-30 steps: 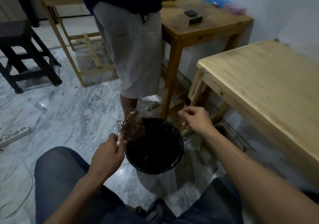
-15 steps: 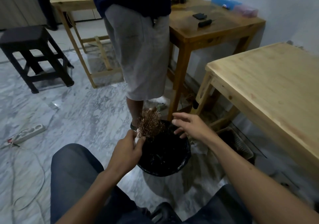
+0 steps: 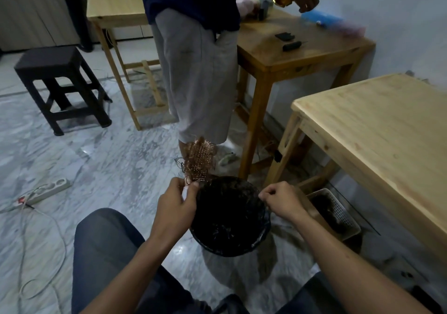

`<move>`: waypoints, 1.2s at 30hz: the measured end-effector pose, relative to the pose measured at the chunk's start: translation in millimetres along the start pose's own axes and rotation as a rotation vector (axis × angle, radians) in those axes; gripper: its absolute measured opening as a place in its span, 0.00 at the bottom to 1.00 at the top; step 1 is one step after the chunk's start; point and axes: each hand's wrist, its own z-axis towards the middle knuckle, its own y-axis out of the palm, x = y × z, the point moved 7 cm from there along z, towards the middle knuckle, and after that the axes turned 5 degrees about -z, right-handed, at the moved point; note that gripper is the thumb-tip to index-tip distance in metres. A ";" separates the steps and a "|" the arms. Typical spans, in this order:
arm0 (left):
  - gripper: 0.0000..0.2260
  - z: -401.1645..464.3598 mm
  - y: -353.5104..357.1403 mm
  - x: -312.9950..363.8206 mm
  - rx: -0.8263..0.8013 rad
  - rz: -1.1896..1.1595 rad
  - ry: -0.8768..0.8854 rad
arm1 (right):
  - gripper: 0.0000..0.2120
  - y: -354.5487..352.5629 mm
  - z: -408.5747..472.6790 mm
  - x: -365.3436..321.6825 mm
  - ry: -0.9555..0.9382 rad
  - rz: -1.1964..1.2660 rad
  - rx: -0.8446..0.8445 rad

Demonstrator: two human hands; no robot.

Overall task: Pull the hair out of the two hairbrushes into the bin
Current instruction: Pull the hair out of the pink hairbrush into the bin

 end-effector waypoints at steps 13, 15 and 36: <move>0.09 -0.9 11.7 11.3 -0.054 0.075 0.069 | 0.42 10.5 -26.6 -82.7 -0.302 0.414 -0.445; 0.09 0.0 15.3 14.9 -0.071 0.079 0.072 | 0.29 16.3 -32.0 -95.8 -0.319 0.451 -0.499; 0.13 8.5 -2.7 32.3 0.012 -0.090 0.099 | 0.04 25.0 -0.7 -25.7 0.067 0.048 -0.032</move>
